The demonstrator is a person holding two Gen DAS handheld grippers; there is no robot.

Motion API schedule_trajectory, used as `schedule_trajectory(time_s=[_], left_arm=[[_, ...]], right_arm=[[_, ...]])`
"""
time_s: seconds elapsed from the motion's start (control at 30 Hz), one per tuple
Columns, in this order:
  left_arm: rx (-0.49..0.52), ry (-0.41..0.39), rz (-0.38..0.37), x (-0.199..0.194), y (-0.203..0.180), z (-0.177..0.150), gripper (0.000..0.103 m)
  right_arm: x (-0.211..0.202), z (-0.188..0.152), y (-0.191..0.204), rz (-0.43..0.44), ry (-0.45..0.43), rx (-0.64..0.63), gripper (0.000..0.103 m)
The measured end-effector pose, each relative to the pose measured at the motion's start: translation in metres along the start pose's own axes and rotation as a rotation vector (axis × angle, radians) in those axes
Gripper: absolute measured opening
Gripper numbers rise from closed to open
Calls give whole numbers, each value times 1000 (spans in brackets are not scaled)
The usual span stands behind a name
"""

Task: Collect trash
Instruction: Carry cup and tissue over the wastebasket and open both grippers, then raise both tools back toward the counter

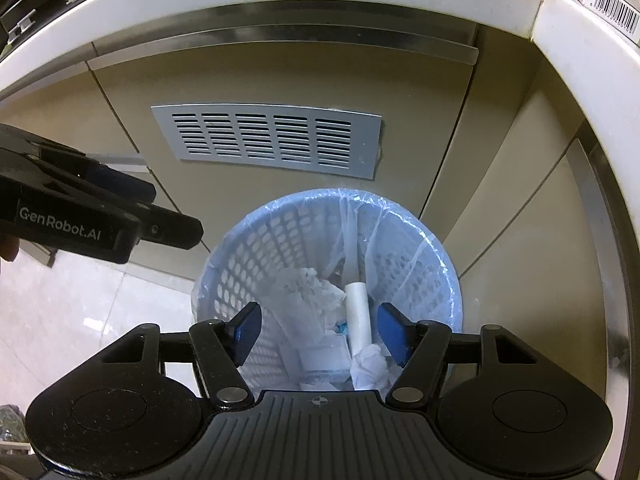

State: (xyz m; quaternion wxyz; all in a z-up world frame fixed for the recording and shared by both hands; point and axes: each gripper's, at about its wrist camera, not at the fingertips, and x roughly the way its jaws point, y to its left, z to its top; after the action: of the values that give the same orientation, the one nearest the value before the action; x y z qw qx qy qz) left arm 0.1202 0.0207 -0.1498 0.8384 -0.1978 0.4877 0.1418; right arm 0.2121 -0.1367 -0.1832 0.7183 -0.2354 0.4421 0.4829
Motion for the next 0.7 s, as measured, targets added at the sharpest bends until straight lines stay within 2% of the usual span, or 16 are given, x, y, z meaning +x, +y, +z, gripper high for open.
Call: schedule_trajectory(time_s=[0.37, 0.5, 0.57, 0.7], left_arm=[[4, -67, 4, -26, -5, 4, 60], [17, -116, -2, -48, -6, 8, 61], [27, -150, -2, -60, -8, 12, 66], [45, -214, -6, -82, -13, 22, 67]], right_arm=[[-26, 13, 2, 0, -59, -3, 64], [-55, 24, 5, 11, -132, -4, 64], [-70, 30, 6, 11, -178, -7, 64], [-101, 46, 5, 4, -277, -1, 64]])
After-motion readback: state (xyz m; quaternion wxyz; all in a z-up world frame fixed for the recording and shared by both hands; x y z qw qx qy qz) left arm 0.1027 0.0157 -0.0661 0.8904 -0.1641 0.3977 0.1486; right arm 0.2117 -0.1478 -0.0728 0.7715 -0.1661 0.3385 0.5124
